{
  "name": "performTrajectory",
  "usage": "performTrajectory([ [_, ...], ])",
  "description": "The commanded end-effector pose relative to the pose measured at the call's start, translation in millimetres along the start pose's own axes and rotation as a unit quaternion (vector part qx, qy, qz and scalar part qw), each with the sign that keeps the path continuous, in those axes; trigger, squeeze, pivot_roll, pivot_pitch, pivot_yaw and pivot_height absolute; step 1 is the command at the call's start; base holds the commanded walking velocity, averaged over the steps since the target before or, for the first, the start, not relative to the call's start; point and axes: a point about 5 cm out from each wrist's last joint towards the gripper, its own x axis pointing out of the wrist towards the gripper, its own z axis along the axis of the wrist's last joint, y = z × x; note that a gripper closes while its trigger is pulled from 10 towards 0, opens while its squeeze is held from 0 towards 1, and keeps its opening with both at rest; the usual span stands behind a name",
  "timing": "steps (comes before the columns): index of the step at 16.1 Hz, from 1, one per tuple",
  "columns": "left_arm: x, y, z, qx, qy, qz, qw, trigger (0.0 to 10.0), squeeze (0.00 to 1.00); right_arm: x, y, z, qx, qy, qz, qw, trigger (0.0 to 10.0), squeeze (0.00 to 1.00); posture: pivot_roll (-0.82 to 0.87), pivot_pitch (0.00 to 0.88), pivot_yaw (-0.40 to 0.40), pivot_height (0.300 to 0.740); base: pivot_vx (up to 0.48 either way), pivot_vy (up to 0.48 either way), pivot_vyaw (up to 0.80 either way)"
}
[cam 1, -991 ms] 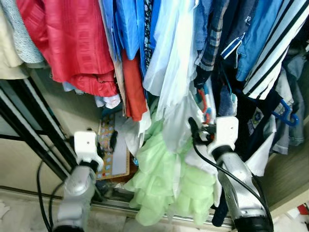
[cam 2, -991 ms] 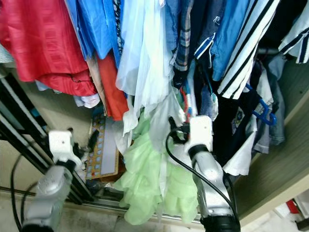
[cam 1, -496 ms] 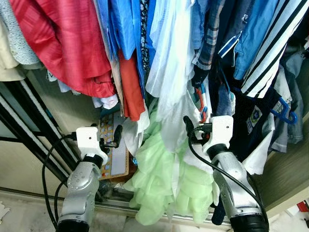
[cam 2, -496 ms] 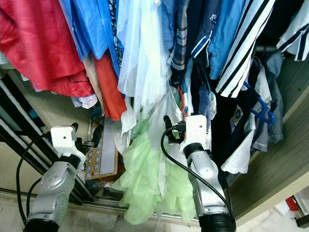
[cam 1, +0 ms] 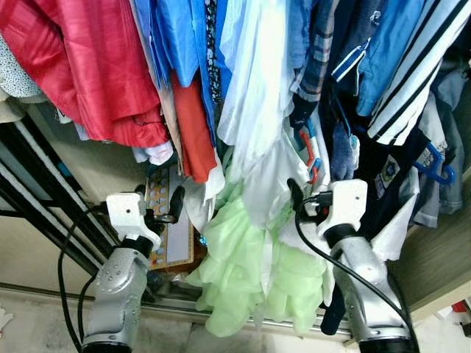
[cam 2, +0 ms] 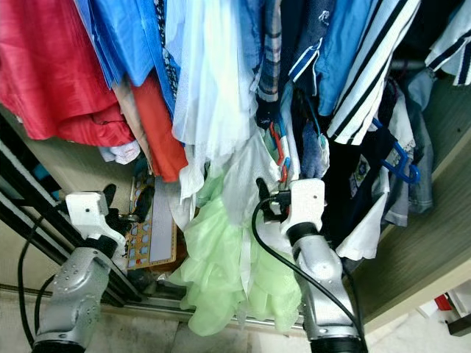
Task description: Clean up the room
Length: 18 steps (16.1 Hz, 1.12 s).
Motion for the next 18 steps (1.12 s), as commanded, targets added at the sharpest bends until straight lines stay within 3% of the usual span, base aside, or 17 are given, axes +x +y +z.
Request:
performTrajectory([
  [1, -4.3, 4.6, -2.9, 0.008, 0.012, 0.010, 1.000, 10.0, 0.00, -2.7, -4.5, -0.2, -0.012, 0.003, -0.005, 1.000, 10.0, 0.00, 0.02, 0.126, 0.052, 0.740, 0.000, 0.000, 0.80],
  [6, -7.0, -4.4, -3.0, 0.001, 0.010, -0.006, 1.000, 10.0, 0.00, -3.4, -0.4, -0.1, -0.012, 0.009, -0.001, 1.000, 10.0, 0.00, 0.02, 0.123, 0.040, 0.740, 0.000, 0.000, 0.80],
  [10, -9.7, -14.5, 13.3, 0.001, -0.022, -0.035, 0.999, 10.0, 0.00, -16.9, 0.5, 5.1, -0.037, 0.003, -0.003, 0.999, 10.0, 0.00, 0.02, 0.119, 0.031, 0.740, 0.000, 0.000, 0.00],
  [12, -18.8, -20.8, 13.7, -0.004, -0.019, -0.043, 0.999, 10.0, 0.00, -47.8, -9.0, 11.4, -0.111, -0.001, -0.038, 0.993, 10.0, 0.00, 0.03, 0.121, 0.026, 0.740, 0.000, 0.000, 0.00],
  [13, -22.2, -22.5, 13.9, -0.003, -0.018, -0.045, 0.999, 10.0, 0.00, -57.2, -10.3, 15.9, -0.135, -0.010, -0.040, 0.990, 10.0, 0.00, 0.02, 0.126, 0.030, 0.740, 0.000, 0.000, 0.00],
  [14, -24.9, -23.5, 14.7, -0.004, -0.019, -0.047, 0.999, 10.0, 0.00, -67.1, -6.9, 28.2, -0.192, -0.044, -0.020, 0.980, 10.0, 0.00, 0.01, 0.135, 0.037, 0.740, 0.000, 0.000, 0.00],
  [16, -23.5, -27.3, 11.3, -0.009, -0.013, -0.052, 0.999, 10.0, 0.00, -67.9, 7.5, 44.3, -0.221, -0.090, 0.015, 0.971, 10.0, 0.00, -0.01, 0.139, 0.050, 0.740, 0.000, 0.000, 0.00],
  [18, -19.7, -31.0, 11.3, -0.013, -0.012, -0.056, 0.998, 10.0, 0.00, -63.2, 15.3, 43.1, -0.211, -0.090, 0.032, 0.973, 10.0, 0.00, -0.01, 0.137, 0.054, 0.740, 0.000, 0.000, 0.00],
])
